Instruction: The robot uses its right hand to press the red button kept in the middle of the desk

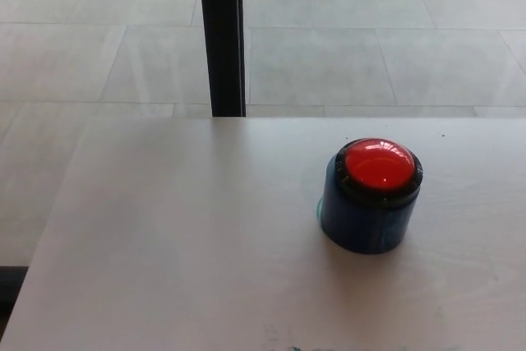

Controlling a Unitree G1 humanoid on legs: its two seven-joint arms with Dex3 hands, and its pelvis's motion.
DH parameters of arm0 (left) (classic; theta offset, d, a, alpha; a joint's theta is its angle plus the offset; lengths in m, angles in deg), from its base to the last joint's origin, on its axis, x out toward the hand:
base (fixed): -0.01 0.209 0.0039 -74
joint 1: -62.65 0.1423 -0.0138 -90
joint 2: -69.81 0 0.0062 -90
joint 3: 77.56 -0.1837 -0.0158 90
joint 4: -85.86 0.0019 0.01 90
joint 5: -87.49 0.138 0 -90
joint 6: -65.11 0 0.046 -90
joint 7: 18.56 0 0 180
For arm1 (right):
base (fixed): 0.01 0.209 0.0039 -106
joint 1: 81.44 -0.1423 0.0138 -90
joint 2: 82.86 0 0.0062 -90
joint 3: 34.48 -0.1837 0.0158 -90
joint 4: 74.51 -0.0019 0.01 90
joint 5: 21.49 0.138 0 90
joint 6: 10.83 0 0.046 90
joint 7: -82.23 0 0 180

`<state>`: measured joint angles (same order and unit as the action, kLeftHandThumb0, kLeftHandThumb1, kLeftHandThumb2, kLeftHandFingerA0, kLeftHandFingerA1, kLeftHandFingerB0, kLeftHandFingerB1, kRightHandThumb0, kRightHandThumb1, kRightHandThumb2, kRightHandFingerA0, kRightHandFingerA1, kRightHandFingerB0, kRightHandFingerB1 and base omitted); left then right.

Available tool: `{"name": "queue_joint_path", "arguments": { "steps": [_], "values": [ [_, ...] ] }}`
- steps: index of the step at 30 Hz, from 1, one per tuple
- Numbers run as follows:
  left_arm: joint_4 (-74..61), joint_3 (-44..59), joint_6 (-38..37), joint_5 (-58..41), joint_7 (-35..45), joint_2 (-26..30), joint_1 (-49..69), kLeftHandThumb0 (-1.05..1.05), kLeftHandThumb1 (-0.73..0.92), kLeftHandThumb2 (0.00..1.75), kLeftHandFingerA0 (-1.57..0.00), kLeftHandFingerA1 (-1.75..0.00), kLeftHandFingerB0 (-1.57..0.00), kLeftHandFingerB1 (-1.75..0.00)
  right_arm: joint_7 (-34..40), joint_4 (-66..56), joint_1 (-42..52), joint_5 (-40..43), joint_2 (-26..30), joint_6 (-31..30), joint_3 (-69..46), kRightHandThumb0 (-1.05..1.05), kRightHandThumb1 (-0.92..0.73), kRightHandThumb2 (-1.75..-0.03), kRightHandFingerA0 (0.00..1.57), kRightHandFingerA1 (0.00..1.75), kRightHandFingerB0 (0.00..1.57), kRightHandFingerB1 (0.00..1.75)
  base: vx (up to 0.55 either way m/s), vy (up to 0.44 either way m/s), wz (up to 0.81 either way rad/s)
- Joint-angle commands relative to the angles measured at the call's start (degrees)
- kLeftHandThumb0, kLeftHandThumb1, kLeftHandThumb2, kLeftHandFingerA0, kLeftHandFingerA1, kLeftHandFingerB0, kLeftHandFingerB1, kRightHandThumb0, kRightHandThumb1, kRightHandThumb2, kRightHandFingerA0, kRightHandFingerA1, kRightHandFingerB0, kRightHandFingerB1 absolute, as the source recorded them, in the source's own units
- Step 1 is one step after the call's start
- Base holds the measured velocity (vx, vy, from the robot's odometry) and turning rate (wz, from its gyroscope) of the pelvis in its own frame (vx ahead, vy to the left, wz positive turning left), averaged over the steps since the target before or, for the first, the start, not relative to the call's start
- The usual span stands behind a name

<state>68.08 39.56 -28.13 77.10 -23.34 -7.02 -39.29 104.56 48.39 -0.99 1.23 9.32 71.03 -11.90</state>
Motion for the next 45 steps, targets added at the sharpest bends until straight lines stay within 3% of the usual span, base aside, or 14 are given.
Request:
{"name": "queue_joint_path", "arguments": {
  "steps": [1,3,6,7,8,16,17,18,28,29,39,40,41,45],
  "values": [
    [0.2,0.0,-0.1,-0.3,-0.8,0.7,-0.2,-0.55,0.64,1.07,-0.46,-1.40,-0.18,-1.03,0.5,-2.0,1.8,3.2,-0.2,-3.2,2.4,-0.69,-0.82,-0.67,0.58,0.92,0.19,0.59,0.00,0.000,0.00],
    [-0.3,0.1,-0.3,-0.5,-0.2,0.7,-0.1,-0.52,0.64,1.04,-0.42,-1.33,-0.26,-1.09,-1.3,-0.9,2.0,4.6,0.0,-4.1,3.3,-0.74,-0.65,-1.05,0.37,0.75,0.05,0.51,0.00,0.000,0.00],
    [-0.1,0.0,-0.5,-0.5,0.0,0.8,-0.2,-0.51,0.64,1.04,-0.45,-1.39,-0.19,-1.04,-1.0,-1.3,2.3,6.0,0.2,-5.6,4.5,-0.79,-0.87,-0.65,0.33,0.94,0.00,0.48,0.00,0.000,0.00],
    [0.0,0.4,-0.3,-0.8,-0.3,0.7,-0.5,-0.51,0.63,1.04,-0.45,-1.36,-0.22,-1.03,-0.6,-2.2,2.5,6.1,0.2,-6.6,5.0,-0.78,-0.66,-1.08,0.38,0.82,0.00,0.48,0.00,0.000,0.00],
    [0.2,0.0,0.5,-0.4,-0.7,0.8,-1.0,-0.50,0.63,1.04,-0.48,-1.31,-0.11,-0.91,-1.1,-2.0,2.6,6.7,0.3,-6.8,5.4,-0.78,-0.88,-0.64,0.24,0.97,0.00,0.45,0.00,0.000,0.00],
    [0.0,-1.0,0.8,0.6,-1.4,1.0,-1.2,-0.50,0.65,1.03,-0.47,-1.23,-0.16,-0.89,-0.3,-3.3,3.4,8.6,0.3,-8.4,6.9,-0.75,-0.87,-0.66,0.27,1.04,0.00,0.42,0.00,0.000,0.00],
    [0.0,-0.4,0.7,-0.2,-1.4,0.8,-1.2,-0.48,0.64,1.03,-0.42,-1.20,-0.13,-0.88,-0.2,-3.6,3.5,8.9,0.1,-8.4,6.9,-0.75,-0.66,-1.08,0.41,0.84,0.00,0.47,0.00,0.000,0.00],
    [-0.1,-0.7,0.7,0.0,-1.6,0.8,-1.2,-0.49,0.65,1.04,-0.43,-1.21,-0.16,-0.90,-0.4,-4.1,3.7,9.6,-0.4,-8.2,6.7,-0.73,-0.86,-0.67,0.26,0.97,0.01,0.35,0.00,0.000,0.00],
    [0.2,-1.5,0.0,0.5,-0.7,1.1,-1.3,-0.50,0.66,1.03,-0.47,-1.21,-0.25,-0.95,1.1,-4.4,3.6,11.2,-0.6,-7.9,7.0,-0.74,-0.64,-1.06,0.50,0.90,0.00,0.43,0.00,0.000,0.00],
    [0.2,-1.3,0.0,0.3,-0.8,1.1,-1.3,-0.51,0.65,1.04,-0.49,-1.25,-0.29,-0.99,1.7,-5.2,3.8,11.2,-0.7,-8.5,7.1,-0.71,-0.83,-0.68,0.42,1.12,0.01,0.35,0.00,0.000,0.00],
    [0.5,-1.8,1.0,0.4,-1.1,1.3,-1.7,-0.55,0.63,1.05,-0.53,-1.15,-0.29,-0.88,1.7,-5.5,4.4,13.0,-0.9,-8.7,7.5,-0.72,-0.87,-0.64,0.26,1.00,0.01,0.43,0.00,0.000,0.00],
    [0.7,-1.8,0.9,0.4,-1.0,1.3,-1.8,-0.52,0.62,1.05,-0.35,-1.23,-0.18,-0.93,1.9,-4.5,4.0,13.3,-0.5,-8.7,7.2,-0.77,-0.65,-1.07,0.31,0.77,0.00,0.45,0.00,0.000,0.00],
    [0.8,-1.4,0.6,0.0,-0.5,1.3,-1.8,-0.54,0.65,1.06,-0.43,-1.07,-0.26,-0.86,1.5,-4.7,4.1,13.9,-0.5,-9.1,7.0,-0.73,-0.86,-0.67,0.20,0.87,0.01,0.35,0.00,0.000,0.00],
    [0.5,-1.7,0.9,0.2,-0.6,1.3,-1.8,-0.54,0.64,1.07,-0.42,-1.03,-0.31,-0.87,1.7,-3.2,3.5,14.7,-0.1,-8.3,6.5,-0.73,-0.88,-0.66,0.23,0.92,0.00,0.42,0.00,0.000,0.00]
  ]
}}
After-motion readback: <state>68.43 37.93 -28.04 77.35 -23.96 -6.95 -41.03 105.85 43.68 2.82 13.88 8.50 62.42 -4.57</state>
